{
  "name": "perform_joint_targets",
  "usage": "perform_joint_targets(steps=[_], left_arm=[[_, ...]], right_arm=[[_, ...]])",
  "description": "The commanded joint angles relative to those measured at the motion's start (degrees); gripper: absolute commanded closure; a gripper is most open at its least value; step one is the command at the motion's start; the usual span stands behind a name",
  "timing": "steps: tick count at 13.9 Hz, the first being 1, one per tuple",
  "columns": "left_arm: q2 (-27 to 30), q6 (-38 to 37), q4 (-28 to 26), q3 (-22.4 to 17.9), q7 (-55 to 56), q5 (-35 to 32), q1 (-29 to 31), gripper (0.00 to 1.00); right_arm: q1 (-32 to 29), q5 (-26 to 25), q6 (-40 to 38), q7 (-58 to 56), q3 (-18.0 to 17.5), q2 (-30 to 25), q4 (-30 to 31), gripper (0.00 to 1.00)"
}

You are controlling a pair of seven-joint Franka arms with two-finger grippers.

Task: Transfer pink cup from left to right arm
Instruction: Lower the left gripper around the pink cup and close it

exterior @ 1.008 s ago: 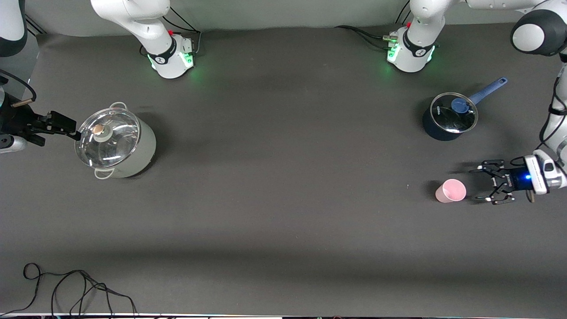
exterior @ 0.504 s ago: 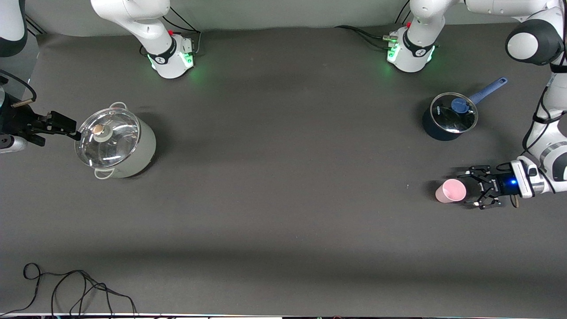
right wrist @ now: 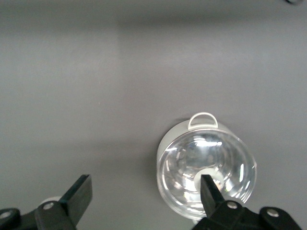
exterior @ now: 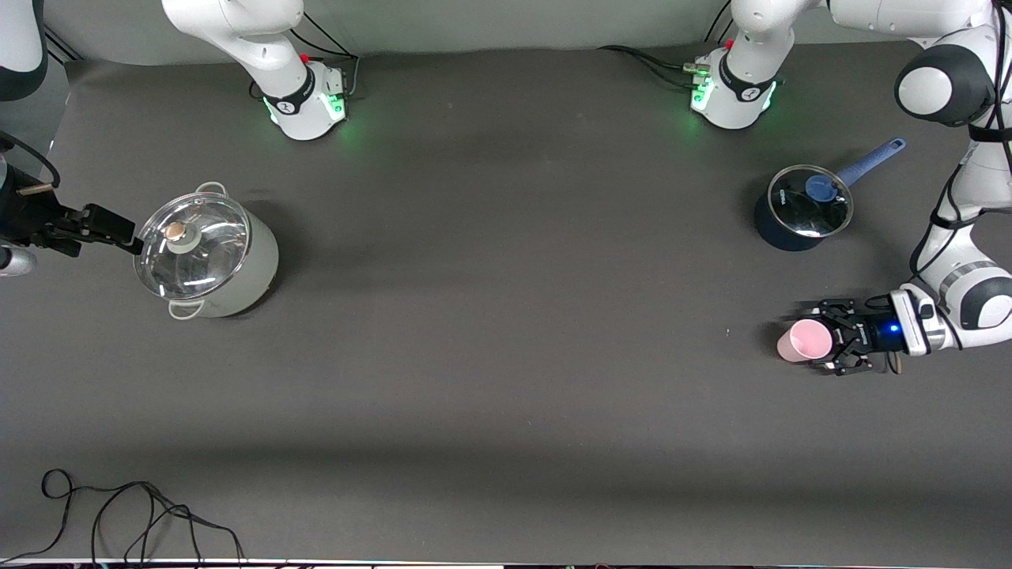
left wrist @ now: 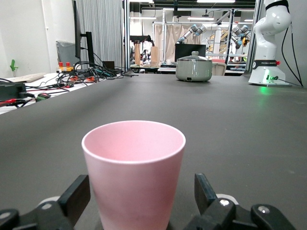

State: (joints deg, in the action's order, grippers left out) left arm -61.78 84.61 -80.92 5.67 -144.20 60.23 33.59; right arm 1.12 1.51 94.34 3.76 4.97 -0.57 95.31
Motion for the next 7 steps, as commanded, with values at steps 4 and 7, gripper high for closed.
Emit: perform_joint_targets(steps=[4,7], left_arm=[[-0.7,0.0,1.2,0.0,-0.7,1.9,-2.7,0.61],[-1.1,0.2,1.1,0.0,-0.7,3.2,-3.8,1.0]], right_arm=[[0.5,3.8,-5.0,26.5,0.3,-2.1,-2.8,0.0],[0.6,3.8,-6.2,35.4,-0.2,-2.9,-2.9,0.0]])
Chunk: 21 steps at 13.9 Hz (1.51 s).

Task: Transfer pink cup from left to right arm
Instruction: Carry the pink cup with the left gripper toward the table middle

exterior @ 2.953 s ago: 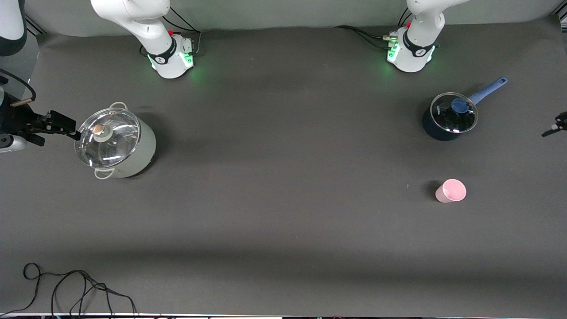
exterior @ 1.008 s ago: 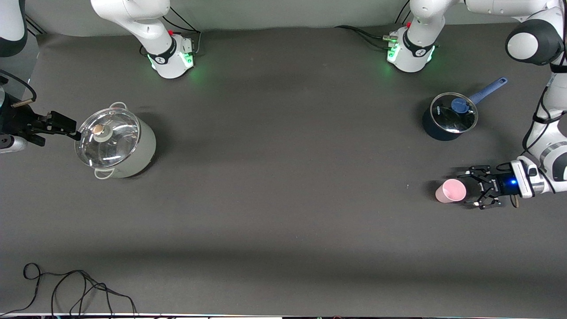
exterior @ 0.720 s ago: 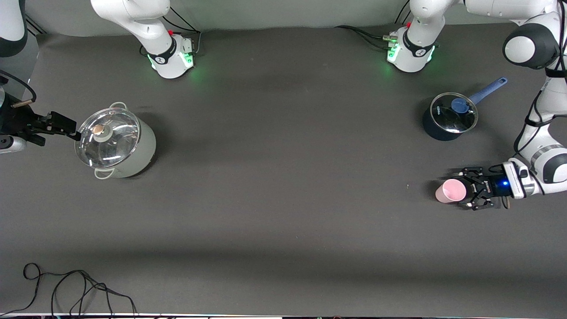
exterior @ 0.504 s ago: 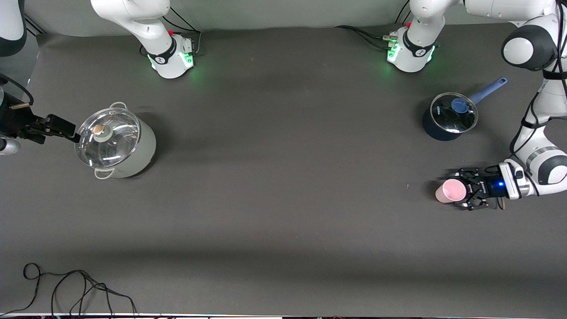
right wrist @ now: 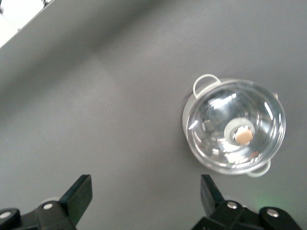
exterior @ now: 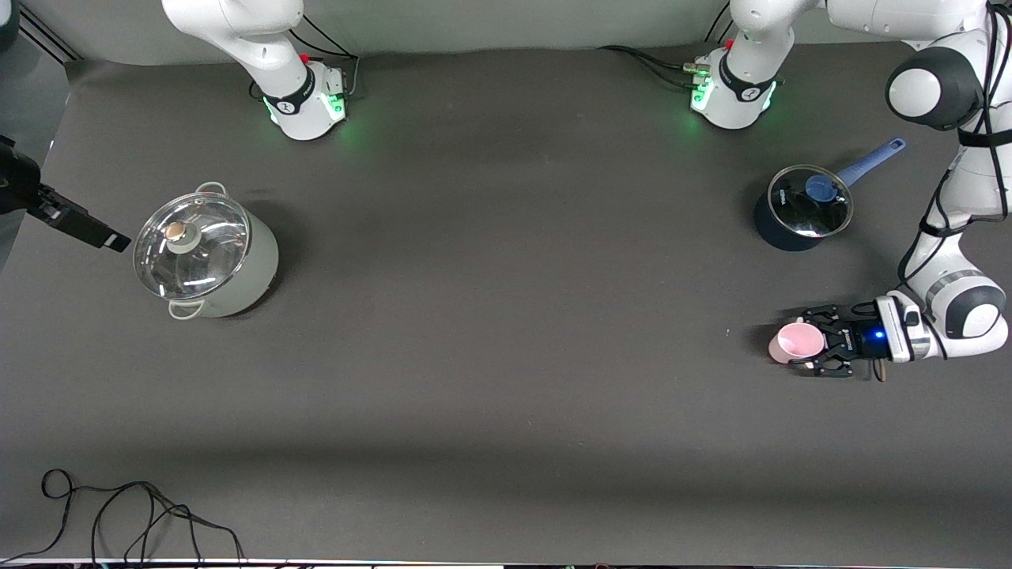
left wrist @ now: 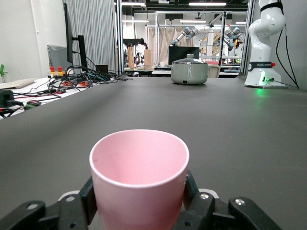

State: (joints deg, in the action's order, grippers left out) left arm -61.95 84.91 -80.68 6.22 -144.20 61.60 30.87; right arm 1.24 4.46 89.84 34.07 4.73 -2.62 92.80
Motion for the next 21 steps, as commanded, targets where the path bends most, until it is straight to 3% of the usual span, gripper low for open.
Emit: perform_joint_targets(steps=[1,4,8,12,17,21], left_arm=[[-0.9,-0.1,0.9,-0.5,-0.6,1.9,-1.2,1.0],[-0.4,-1.1,1.3,0.3,0.0,2.9,-4.0,1.0],[-0.1,1.9,1.5,9.4,0.7,4.4,-5.5,1.0],[0.3,8.8,4.0,15.0,1.1,6.1,-11.3,1.0],[0.4,21.1,3.9,22.6,2.5,17.0,-17.3,1.0],[0.9,37.2,4.0,33.7,6.5,17.9,-18.6,1.0]], right_arm=[[0.5,0.9,-2.1,5.1,0.0,-1.0,-0.5,0.0],[0.5,0.9,-2.2,5.0,0.0,-1.2,-0.5,0.0],[1.9,0.8,-2.2,5.0,0.0,-1.3,-0.5,0.0],[2.1,0.8,-2.0,5.0,0.0,-0.9,-0.5,0.0],[2.5,0.9,-1.4,5.0,-0.1,-0.2,-0.6,0.0],[3.8,0.7,-1.3,5.0,-0.1,0.2,-0.7,0.0]])
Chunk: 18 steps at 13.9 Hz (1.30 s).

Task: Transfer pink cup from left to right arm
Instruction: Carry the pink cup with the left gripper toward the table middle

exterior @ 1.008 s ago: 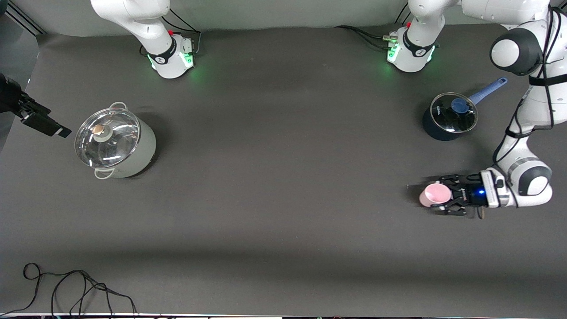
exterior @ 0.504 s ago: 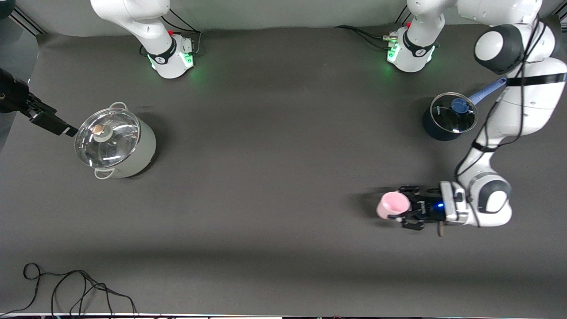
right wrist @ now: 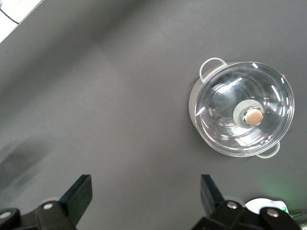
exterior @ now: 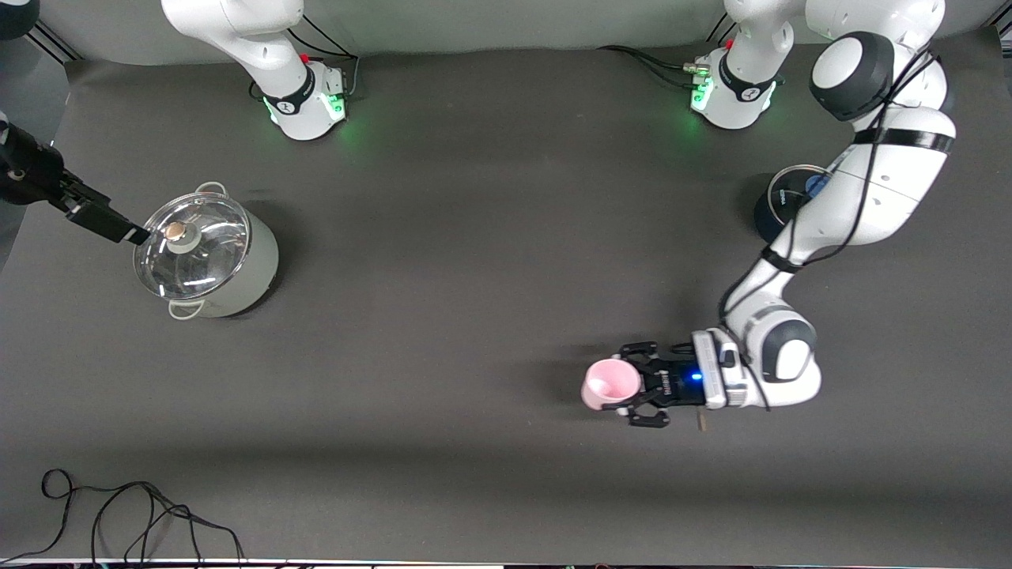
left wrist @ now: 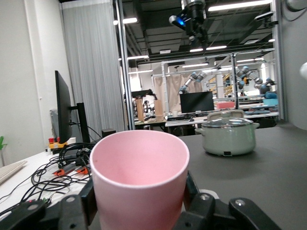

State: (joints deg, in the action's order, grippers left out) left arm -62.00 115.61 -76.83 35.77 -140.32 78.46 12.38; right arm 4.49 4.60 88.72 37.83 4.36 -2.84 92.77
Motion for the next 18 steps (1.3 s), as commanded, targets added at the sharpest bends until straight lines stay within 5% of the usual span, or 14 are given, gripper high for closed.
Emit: perform_joint_targets(steps=[1,4,8,13,18], left_arm=[[0.9,11.9,0.2,7.1,3.1,1.0,-0.2,1.0],[0.9,30.4,0.9,16.8,6.7,1.1,-2.4,1.0],[1.4,48.2,5.9,22.4,9.6,1.1,-10.2,1.0],[1.7,62.0,17.4,22.5,19.6,0.6,-23.3,1.0],[3.1,70.9,19.3,22.5,20.4,0.6,-30.3,1.0]], right_arm=[[0.6,0.6,-0.2,1.2,0.2,0.7,-0.8,0.0],[2.5,0.3,-0.2,1.4,0.2,1.9,-2.3,0.0],[4.5,0.1,-0.2,1.4,0.2,2.4,-2.9,0.0],[7.2,-0.1,-0.5,1.4,0.2,4.9,-6.2,0.0],[12.3,0.1,-0.5,8.9,0.2,10.5,-15.4,0.0]])
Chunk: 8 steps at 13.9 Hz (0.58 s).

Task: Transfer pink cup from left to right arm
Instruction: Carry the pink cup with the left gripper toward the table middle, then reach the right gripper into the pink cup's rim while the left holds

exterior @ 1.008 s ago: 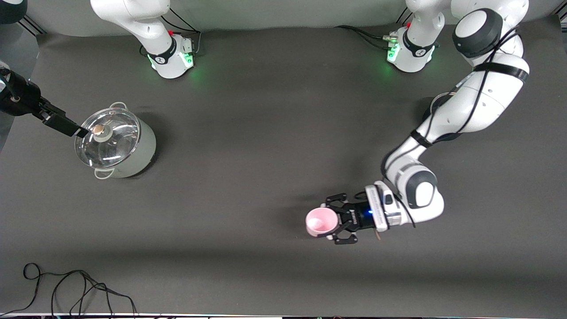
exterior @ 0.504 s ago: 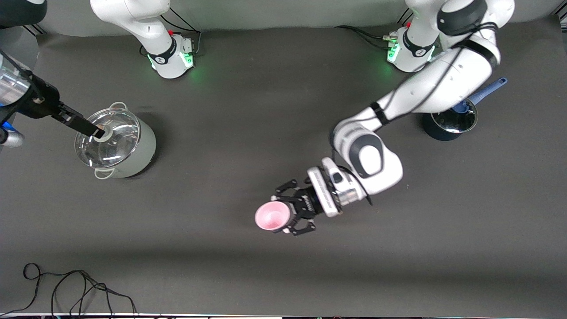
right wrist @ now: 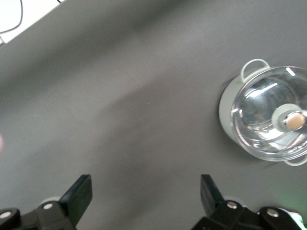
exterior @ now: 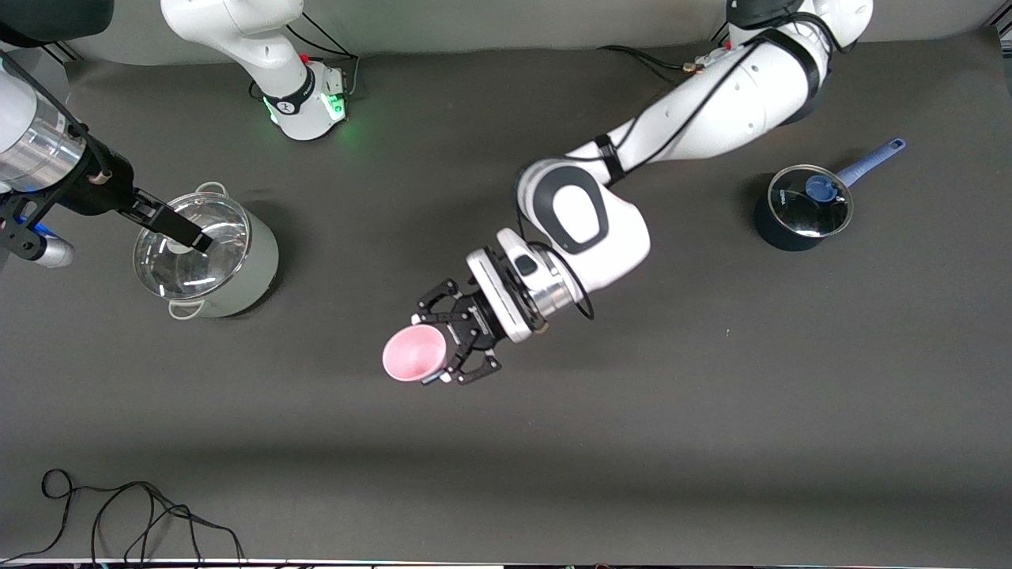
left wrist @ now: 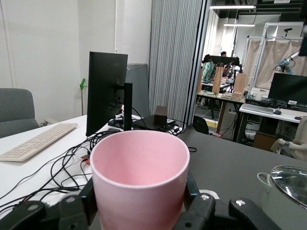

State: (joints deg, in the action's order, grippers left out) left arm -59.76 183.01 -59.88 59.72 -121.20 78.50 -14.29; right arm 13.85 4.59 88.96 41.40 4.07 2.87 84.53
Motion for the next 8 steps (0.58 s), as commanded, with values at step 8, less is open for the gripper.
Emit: perform_joint_targets(steps=[8], left_arm=[[0.9,6.7,6.6,-2.9,2.1,0.3,-9.6,1.0]], right_arm=[[10.5,0.0,-1.2,15.4,0.5,15.2,-19.0,0.0]])
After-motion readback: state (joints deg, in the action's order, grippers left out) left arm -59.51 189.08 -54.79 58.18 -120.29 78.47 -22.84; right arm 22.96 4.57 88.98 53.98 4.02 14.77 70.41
